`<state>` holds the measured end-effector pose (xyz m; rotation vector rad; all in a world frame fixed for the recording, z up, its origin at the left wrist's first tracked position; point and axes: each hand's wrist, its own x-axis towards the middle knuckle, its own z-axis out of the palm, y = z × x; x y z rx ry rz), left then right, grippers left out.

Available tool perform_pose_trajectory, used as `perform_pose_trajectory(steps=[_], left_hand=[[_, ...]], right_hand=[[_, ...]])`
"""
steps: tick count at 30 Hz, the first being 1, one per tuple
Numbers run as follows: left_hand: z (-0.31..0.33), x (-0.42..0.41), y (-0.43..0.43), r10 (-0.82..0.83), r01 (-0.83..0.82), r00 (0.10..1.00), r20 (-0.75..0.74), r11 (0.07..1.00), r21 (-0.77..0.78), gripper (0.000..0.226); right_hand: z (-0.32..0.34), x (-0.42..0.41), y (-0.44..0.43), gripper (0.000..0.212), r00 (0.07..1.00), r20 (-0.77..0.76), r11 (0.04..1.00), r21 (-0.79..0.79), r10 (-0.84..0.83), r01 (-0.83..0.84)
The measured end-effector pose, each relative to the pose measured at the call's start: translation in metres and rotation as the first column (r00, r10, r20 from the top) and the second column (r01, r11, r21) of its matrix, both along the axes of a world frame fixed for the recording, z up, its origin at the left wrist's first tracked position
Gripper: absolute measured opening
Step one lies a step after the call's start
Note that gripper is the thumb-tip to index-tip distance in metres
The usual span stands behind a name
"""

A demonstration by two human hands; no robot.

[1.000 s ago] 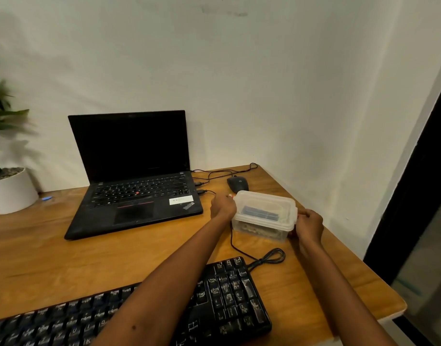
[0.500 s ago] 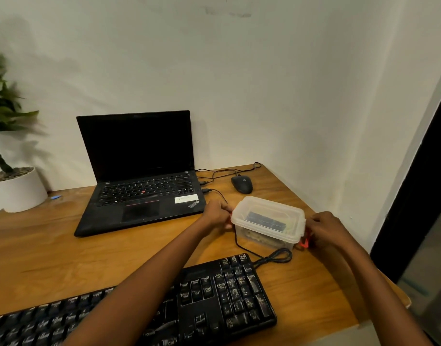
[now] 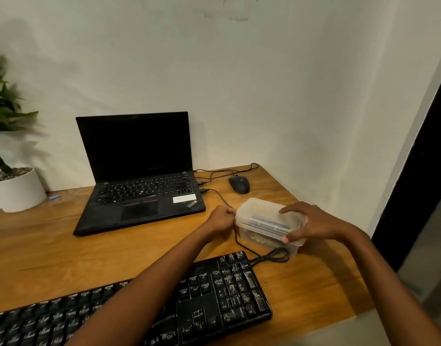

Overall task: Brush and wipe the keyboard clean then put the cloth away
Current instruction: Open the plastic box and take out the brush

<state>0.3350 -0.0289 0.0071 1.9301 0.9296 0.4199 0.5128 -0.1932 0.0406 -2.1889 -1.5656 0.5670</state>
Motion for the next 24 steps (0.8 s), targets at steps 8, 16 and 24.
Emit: perform_pose_trajectory(steps=[8, 16, 24], left_hand=[[0.007, 0.003, -0.014, 0.043, -0.043, 0.997, 0.057, 0.999, 0.004, 0.025], [0.009, 0.002, -0.021, 0.025, -0.028, 0.999, 0.042, 0.997, 0.078, 0.034], [0.008, -0.006, -0.02, 0.019, -0.021, 0.999, 0.027, 0.995, 0.095, 0.028]], right_hand=[[0.012, 0.038, -0.021, 0.041, 0.854, -0.48, 0.854, 0.342, -0.199, 0.391], [-0.037, 0.067, -0.021, 0.03, 0.694, -0.6, 0.675, 0.32, -0.399, 0.665], [-0.059, 0.071, -0.008, 0.031, 0.779, -0.424, 0.809, 0.159, -0.462, 0.567]])
